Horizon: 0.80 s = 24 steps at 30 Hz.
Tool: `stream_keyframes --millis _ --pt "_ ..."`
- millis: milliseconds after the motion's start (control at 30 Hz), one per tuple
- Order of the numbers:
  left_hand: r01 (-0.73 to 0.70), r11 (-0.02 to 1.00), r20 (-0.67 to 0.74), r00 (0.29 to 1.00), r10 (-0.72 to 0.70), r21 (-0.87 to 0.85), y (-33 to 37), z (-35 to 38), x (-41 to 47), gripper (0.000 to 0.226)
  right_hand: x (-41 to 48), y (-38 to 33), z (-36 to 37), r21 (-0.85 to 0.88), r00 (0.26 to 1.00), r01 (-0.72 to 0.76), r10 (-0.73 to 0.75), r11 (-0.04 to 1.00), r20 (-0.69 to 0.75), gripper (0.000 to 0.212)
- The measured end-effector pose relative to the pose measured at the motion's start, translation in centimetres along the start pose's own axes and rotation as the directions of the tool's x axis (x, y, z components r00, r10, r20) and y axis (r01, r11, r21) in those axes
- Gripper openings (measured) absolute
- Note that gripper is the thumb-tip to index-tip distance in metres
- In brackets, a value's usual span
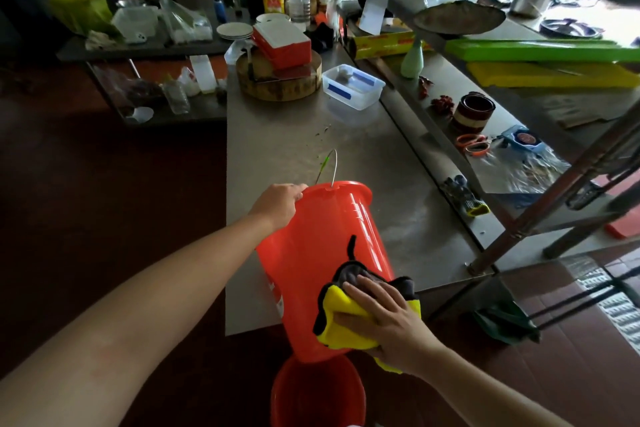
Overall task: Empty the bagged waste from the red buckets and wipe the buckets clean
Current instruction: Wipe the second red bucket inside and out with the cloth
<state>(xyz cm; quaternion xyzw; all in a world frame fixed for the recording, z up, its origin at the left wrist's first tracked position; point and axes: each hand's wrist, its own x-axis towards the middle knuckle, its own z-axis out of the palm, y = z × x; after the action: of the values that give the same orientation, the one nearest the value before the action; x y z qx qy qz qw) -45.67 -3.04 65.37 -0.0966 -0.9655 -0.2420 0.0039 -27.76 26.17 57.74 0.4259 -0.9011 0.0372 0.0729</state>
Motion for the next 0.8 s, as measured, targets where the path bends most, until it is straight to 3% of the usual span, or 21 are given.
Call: stream_keyframes --millis 100,167,333,500,633,800 --pt "0.014 1.000 0.017 1.000 -0.014 -0.007 -0.3 0.0 0.1 0.042 3.2 2.1 -1.2 -0.047 0.985 0.149 -0.144 0.988 0.100 0.076" --pt "0.019 1.000 0.027 0.999 -0.018 -0.022 -0.3 0.0 0.3 0.043 6.0 3.6 -2.0 -0.008 0.978 0.175 -0.173 0.985 0.119 0.078" --pt "0.060 0.997 0.062 0.996 -0.057 -0.044 -0.9 -0.5 0.7 0.042 13.2 6.9 -3.3 0.087 0.982 0.149 -0.158 0.985 0.104 0.065" --pt "0.066 0.997 0.103 0.993 -0.061 -0.046 -2.2 -1.4 0.9 0.042 17.6 8.3 -3.2 0.115 0.989 0.059 -0.074 0.992 0.130 0.065" --pt "0.070 0.997 0.119 0.991 -0.065 -0.039 -3.4 -1.6 0.9 0.041 16.6 7.0 -2.7 0.121 0.995 0.064 -0.073 0.991 0.070 0.067" --pt "0.092 0.992 0.137 0.987 -0.079 -0.091 -4.2 -1.4 0.6 0.038 9.5 4.8 -1.1 0.105 0.971 0.222 -0.229 0.969 0.065 0.069"
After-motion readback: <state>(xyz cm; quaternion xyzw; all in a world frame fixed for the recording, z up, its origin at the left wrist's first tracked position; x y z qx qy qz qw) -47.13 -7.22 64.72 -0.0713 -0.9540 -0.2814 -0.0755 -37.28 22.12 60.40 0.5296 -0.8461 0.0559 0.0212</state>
